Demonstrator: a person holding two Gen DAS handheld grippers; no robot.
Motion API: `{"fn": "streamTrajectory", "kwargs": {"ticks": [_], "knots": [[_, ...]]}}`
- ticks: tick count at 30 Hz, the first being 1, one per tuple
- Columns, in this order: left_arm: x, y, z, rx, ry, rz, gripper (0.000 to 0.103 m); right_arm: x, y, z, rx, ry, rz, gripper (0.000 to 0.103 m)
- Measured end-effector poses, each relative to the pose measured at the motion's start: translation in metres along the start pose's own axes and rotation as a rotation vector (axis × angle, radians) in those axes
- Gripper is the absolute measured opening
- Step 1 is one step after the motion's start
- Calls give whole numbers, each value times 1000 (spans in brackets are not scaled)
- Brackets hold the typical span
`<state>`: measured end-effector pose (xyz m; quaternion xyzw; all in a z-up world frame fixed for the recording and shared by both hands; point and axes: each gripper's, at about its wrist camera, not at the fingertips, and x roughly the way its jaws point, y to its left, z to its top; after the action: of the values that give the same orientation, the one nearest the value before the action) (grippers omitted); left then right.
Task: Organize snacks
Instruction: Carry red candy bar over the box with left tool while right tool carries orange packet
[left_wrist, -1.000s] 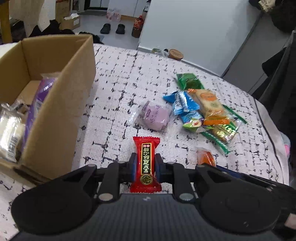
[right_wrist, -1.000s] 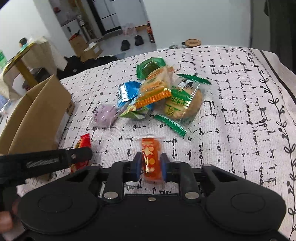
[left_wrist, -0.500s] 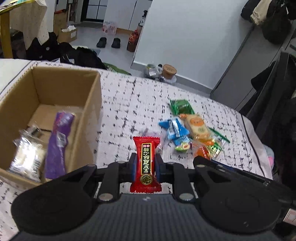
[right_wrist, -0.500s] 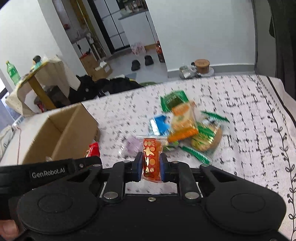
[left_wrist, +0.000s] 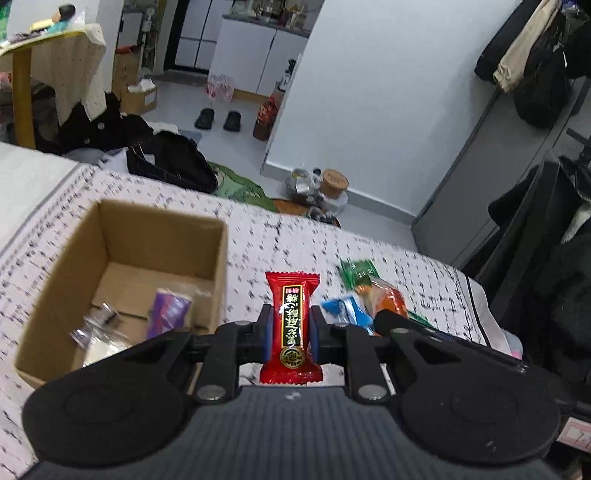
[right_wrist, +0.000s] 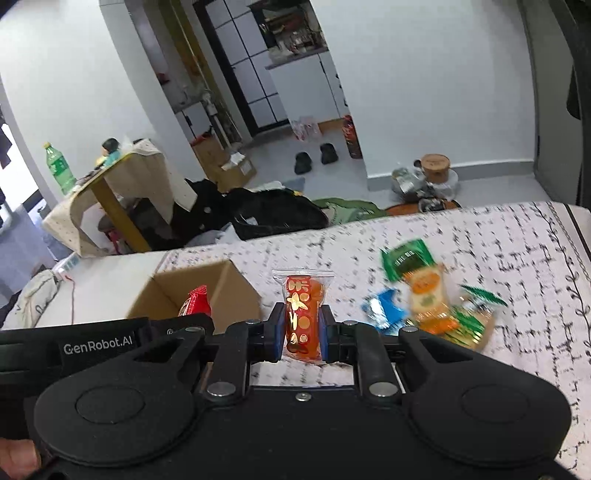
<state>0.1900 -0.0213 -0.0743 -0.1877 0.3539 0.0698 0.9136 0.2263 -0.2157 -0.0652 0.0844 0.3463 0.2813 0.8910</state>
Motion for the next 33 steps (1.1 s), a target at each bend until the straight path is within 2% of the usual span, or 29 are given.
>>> {"fn": "streamTrajectory", "kwargs": {"ticks": [14, 33], "knots": [[-19, 56, 25, -58, -46, 60, 18, 17, 54, 12, -114, -16, 90, 18], [-13, 114, 40, -124, -35, 143, 18, 48, 96, 9, -181, 39, 168, 18]]}}
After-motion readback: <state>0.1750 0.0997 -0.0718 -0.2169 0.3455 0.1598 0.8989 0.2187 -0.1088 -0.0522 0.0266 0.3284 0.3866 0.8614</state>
